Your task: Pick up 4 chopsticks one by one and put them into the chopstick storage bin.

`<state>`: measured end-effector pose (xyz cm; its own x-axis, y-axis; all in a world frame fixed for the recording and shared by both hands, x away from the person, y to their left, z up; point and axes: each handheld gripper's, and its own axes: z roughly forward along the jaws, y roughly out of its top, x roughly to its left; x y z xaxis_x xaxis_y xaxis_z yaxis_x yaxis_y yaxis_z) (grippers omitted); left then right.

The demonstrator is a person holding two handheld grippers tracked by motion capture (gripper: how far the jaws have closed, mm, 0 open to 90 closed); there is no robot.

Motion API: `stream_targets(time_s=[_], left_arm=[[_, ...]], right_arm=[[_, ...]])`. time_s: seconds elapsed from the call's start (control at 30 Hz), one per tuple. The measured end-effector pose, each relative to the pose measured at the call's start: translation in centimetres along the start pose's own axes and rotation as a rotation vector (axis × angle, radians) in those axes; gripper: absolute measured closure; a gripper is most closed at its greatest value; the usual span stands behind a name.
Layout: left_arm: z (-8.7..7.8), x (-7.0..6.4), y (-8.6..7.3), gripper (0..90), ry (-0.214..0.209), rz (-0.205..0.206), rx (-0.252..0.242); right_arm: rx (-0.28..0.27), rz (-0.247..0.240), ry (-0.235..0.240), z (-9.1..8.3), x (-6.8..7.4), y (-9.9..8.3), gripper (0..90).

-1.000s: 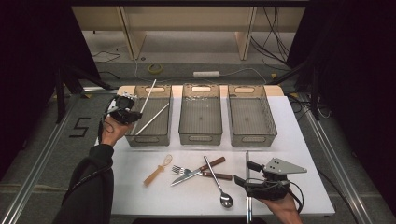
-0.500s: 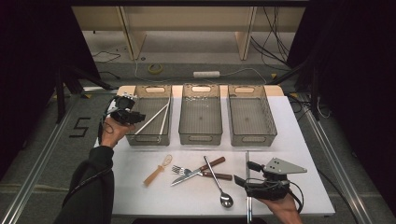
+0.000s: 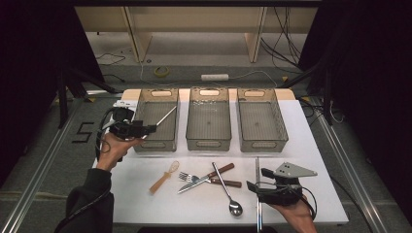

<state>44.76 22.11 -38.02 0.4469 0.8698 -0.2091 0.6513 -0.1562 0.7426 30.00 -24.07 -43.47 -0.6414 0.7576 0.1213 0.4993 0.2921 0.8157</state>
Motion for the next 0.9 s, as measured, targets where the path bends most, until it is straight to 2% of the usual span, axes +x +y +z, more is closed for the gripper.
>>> stream_targets(time_s=[0.2,0.33,0.43,0.5,0.6,0.7,0.8,0.9], left_arm=[[-1.1,-1.8,-0.6,27.8,-0.056,0.006,-0.06],[-1.6,-3.2,-1.2,25.2,-0.083,0.036,-0.086],[-1.7,-4.4,-2.2,23.2,-0.081,0.073,-0.102],[-1.7,-5.1,-2.9,22.3,-0.09,0.086,-0.106],[-1.7,-5.5,-3.8,21.0,-0.113,0.087,-0.114],[-1.9,-5.8,-4.7,20.4,-0.09,0.122,-0.127],[-2.0,-5.7,-5.6,19.9,-0.1,0.111,-0.138],[-2.2,-5.8,-6.4,19.3,-0.101,0.127,-0.147]], right_arm=[[0.134,0.021,-0.045,0.4,-0.7,-0.1,34.7],[0.207,0.021,-0.08,0.6,-1.0,-0.1,37.0],[0.25,0.003,-0.117,0.7,-1.1,0.0,37.1],[0.28,0.0,-0.124,0.7,-1.3,-0.1,37.1],[0.319,0.0,-0.125,0.9,-1.3,-0.2,37.4],[0.337,-0.008,-0.129,0.9,-1.3,-0.2,37.7],[0.351,-0.009,-0.143,0.8,-1.5,-0.1,38.1],[0.375,-0.006,-0.144,0.9,-1.6,-0.1,38.1]])
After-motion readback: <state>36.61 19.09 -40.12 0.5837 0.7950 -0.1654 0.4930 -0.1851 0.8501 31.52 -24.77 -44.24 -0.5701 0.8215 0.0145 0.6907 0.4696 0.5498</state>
